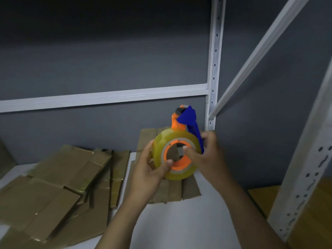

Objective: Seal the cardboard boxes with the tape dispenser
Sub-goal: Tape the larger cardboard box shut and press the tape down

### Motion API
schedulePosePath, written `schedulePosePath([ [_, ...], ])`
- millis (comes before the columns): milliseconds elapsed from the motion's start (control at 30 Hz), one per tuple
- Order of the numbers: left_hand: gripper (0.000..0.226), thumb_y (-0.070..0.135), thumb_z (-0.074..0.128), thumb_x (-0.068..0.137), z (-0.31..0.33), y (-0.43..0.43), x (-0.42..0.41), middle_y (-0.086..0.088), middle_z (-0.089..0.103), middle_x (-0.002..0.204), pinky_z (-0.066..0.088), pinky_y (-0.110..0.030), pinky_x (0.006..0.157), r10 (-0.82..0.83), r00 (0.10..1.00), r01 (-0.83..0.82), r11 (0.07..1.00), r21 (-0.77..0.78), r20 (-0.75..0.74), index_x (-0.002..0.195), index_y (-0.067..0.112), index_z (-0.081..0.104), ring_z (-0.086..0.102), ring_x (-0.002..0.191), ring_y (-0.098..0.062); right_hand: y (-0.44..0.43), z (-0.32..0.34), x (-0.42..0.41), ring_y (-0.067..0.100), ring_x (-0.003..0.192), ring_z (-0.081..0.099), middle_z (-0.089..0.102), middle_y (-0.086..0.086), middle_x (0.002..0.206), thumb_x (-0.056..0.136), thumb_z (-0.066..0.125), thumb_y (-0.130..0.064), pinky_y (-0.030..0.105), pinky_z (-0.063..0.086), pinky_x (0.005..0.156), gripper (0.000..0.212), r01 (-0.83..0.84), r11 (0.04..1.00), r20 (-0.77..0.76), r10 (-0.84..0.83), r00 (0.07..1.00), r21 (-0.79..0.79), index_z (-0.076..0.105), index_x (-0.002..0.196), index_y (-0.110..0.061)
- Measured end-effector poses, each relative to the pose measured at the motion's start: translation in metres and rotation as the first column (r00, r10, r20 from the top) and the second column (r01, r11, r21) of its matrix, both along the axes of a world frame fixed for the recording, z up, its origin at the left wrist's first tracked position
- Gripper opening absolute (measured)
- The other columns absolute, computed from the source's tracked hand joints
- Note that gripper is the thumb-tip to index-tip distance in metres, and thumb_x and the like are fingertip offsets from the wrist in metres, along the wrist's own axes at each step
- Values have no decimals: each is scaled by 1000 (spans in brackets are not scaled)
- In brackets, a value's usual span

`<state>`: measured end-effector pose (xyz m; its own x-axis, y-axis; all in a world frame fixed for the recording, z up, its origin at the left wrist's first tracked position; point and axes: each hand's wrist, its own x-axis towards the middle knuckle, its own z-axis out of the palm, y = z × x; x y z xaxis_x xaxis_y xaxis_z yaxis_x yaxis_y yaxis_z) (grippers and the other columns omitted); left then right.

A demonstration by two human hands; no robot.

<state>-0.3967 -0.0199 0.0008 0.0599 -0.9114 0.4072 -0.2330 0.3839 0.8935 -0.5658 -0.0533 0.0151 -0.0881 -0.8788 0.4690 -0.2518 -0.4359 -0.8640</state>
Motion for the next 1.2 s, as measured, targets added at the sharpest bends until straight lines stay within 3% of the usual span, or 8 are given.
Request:
schedulePosePath([
  [100, 72, 23, 71, 78, -1, 3, 20, 16, 66, 117, 55, -27, 89, -109, 993, 110, 994, 18, -44, 143, 29, 40, 63, 107, -2, -5, 11, 1, 9, 92, 66, 63, -1, 110, 64, 78, -40, 25, 55, 71, 59, -320, 947, 76, 321, 944, -34, 40, 109, -38],
  [200, 54, 50, 67, 83, 9, 5, 27, 17, 57, 130, 44, -8, 90, -18, 999, 17, 1000, 7, 43, 132, 40, 47, 53, 116, 8, -6, 13, 3, 13, 96, 66, 64, -11, 109, 62, 79, -35, 25, 54, 72, 63, -380, 918, 40, 387, 921, -112, 44, 112, -51],
  [267, 49, 71, 52, 79, 27, 8, 28, 9, 68, 115, 49, -17, 86, 36, 994, -33, 999, 34, -100, 111, 37, 65, 62, 105, 2, -6, 12, 5, 15, 96, 64, 61, -10, 108, 63, 80, -36, 29, 55, 73, 63, -371, 920, -46, 368, 928, -128, 47, 112, -56],
  [333, 73, 84, 44, 67, 46, 5, 32, 3, 75, 92, 49, -29, 74, 8, 962, 32, 989, 143, -273, 96, 23, 73, 68, 85, -10, -5, 13, 7, 13, 101, 61, 57, -13, 113, 65, 80, -40, 29, 55, 78, 65, -369, 920, -176, 346, 922, -128, 47, 119, -55],
  [567, 33, 13, 62, 91, 55, -18, 47, -2, 55, 49, 33, -20, 45, 48, 962, 38, 952, 305, -268, 59, 11, 61, 42, 46, -12, -5, 16, 6, -6, 97, 48, 41, -35, 108, 73, 72, -57, 8, 43, 72, 66, -324, 943, -559, 226, 798, -82, 37, 129, -61],
  [700, 28, 9, 64, 89, 38, -23, 60, 0, 59, 46, 36, -15, 39, 136, 971, -56, 928, 368, -196, 62, 7, 63, 42, 39, -8, -9, 22, 5, -8, 99, 42, 36, -28, 106, 80, 66, -53, 7, 41, 73, 62, -362, 931, -753, 267, 602, 40, 30, 130, -62],
  [900, 16, 14, 69, 87, 30, -38, 87, -2, 67, 55, 37, -19, 46, 272, 946, -193, 909, 369, -176, 77, 1, 72, 42, 42, -9, -25, 38, -12, -4, 98, 43, 36, -25, 104, 76, 75, -45, 9, 42, 74, 67, -332, 935, -814, 289, 505, 126, 34, 126, -63],
  [1200, 33, 21, 71, 85, -24, -58, 104, 1, 54, 44, 35, -28, 54, 368, 928, -362, 853, 376, 59, 55, 9, 72, 44, 49, -17, -56, 29, -22, 0, 91, 41, 36, -16, 105, 80, 72, -44, 6, 34, 70, 66, -231, 957, -928, 239, 285, 175, 39, 137, -47],
])
